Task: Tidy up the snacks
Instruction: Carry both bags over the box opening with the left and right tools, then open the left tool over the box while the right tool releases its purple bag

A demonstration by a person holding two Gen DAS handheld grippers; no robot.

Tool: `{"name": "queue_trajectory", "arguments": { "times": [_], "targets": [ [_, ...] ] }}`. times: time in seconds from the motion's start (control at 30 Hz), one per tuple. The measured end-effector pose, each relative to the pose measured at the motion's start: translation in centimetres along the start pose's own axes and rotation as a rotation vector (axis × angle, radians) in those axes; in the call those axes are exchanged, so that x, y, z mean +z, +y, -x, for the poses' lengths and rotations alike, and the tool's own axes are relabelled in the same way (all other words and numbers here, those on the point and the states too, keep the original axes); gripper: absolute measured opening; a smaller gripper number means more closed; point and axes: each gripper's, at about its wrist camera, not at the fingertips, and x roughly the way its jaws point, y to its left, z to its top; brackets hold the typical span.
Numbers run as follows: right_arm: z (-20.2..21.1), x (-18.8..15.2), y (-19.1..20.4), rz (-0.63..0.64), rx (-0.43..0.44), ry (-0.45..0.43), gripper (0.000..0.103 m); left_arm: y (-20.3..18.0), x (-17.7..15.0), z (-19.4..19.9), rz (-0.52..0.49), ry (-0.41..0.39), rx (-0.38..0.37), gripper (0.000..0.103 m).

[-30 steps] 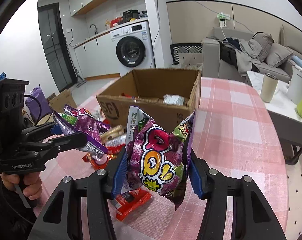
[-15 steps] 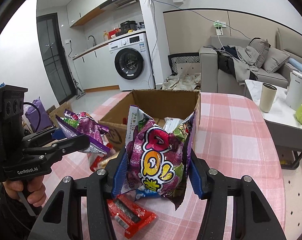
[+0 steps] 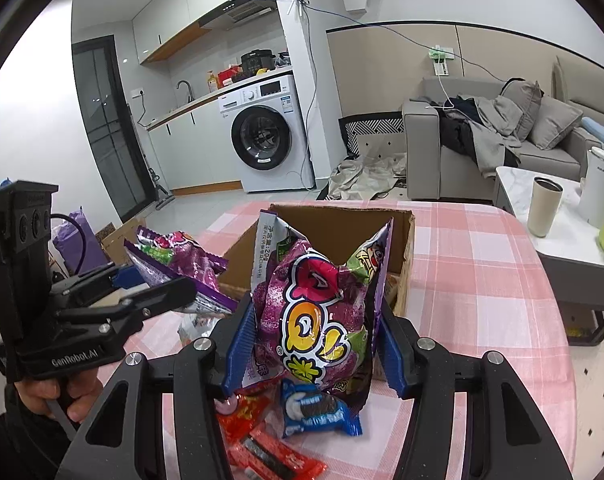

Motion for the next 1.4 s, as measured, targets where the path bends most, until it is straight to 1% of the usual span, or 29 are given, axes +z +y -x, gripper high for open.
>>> {"name": "queue_trajectory", "arguments": {
  "times": [0.2, 0.4, 0.57, 0.9, 1.1, 1.17, 1.2, 1.23, 1.3, 1.37, 1.4],
  "targets": [
    [-1.5, 1.4, -0.1, -0.017, -0.004, 0.002, 0.055, -0.3, 0.8, -1.3, 0.003, 0.002, 0.013, 0.054],
    [-3.0, 2.1, -0.5, -0.04, -0.003, 0.016, 0.055, 0.3, 1.4, -2.9, 0.028, 0.005, 0.02, 0.054],
    [-4.4, 2.4, -1.2, -0.074, -0.002, 0.032, 0.055, 0.5, 1.5, -4.2, 0.034, 0.015, 0.032, 0.054],
    [-6.6, 2.8, -1.8, -0.09, -0.017, 0.035, 0.056, 1.7, 1.3, -7.0, 0.044, 0.044, 0.066, 0.055],
    [-7.5, 2.9, -2.1, -0.102, -0.021, 0.043, 0.056, 2.3, 1.1, -8.2, 0.062, 0.062, 0.066, 0.055],
    [-7.9, 2.9, -2.1, -0.099, -0.027, 0.044, 0.057, 2.2, 1.2, -8.4, 0.06, 0.067, 0.065, 0.055],
    [-8.0, 2.9, -2.1, -0.096, -0.025, 0.039, 0.06, 2.1, 1.1, -8.6, 0.059, 0.071, 0.062, 0.055],
    [-7.9, 2.9, -2.1, -0.092, -0.023, 0.032, 0.067, 2.1, 1.2, -8.8, 0.057, 0.074, 0.064, 0.056],
    [-7.7, 2.7, -1.8, -0.076, -0.031, 0.015, 0.075, 2.1, 1.3, -9.1, 0.053, 0.074, 0.068, 0.057],
    [-7.5, 2.6, -1.8, -0.068, -0.034, 0.004, 0.079, 2.2, 1.3, -9.3, 0.056, 0.074, 0.074, 0.061],
    [-7.3, 2.5, -1.9, -0.072, -0.033, 0.0, 0.083, 2.3, 1.3, -9.3, 0.059, 0.077, 0.071, 0.063]
  ]
}}
